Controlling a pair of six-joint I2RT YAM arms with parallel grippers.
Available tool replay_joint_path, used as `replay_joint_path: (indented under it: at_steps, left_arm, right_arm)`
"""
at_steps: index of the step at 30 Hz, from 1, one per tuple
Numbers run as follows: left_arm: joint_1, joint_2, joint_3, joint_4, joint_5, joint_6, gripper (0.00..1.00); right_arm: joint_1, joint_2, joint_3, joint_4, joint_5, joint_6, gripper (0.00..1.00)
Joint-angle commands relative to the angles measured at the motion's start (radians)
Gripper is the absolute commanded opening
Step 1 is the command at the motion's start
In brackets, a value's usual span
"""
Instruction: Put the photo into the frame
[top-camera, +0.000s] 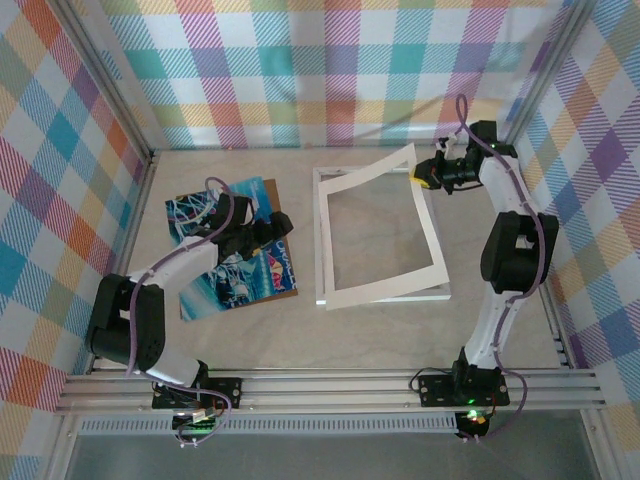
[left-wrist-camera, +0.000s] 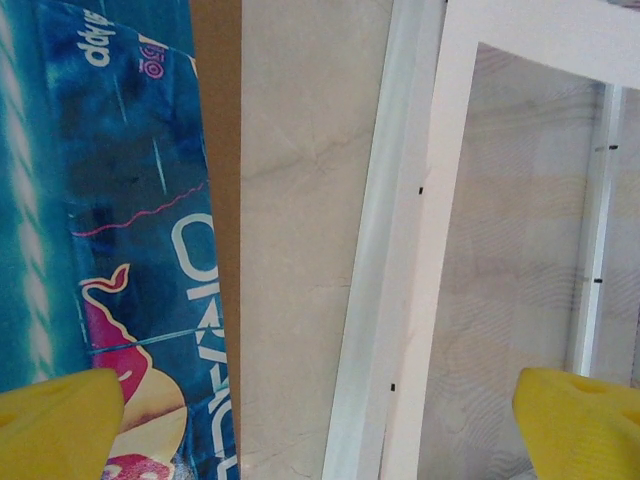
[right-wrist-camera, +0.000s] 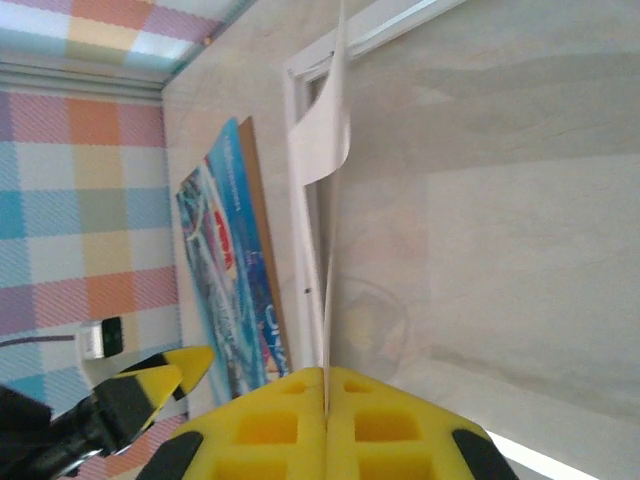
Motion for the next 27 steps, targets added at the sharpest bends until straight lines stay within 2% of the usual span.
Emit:
replay_joint_path:
  at_steps: [1, 6, 15, 21, 27]
  left_arm:
    - [-0.006, 0.008, 0.030, 0.028, 0.017, 0.020, 1.00]
    - [-0.006, 0.005, 0.006, 0.038, -0.019, 0.004, 1.00]
    - [-0.006, 0.001, -0.005, 0.026, -0.016, 0.020, 1.00]
    - [-0.006, -0.004, -0.001, 0.023, -0.023, 0.021, 1.00]
    - [-0.006, 0.008, 0.007, 0.015, -0.016, 0.021, 1.00]
  right_arm:
    - [-0.006, 0.023, 0.020, -0.044, 0.083, -0.070, 0.00]
    - [-0.006, -0.009, -0.065, 0.059, 0.139, -0.057, 0.01]
    - [-0.011, 0.078, 0.015, 0.036, 0.194, -0.036, 0.01]
    - [-0.017, 0.093, 0.040, 0.005, 0.258, -0.065, 0.01]
    - [-0.018, 0.119, 0.058, -0.002, 0.270, -0.073, 0.01]
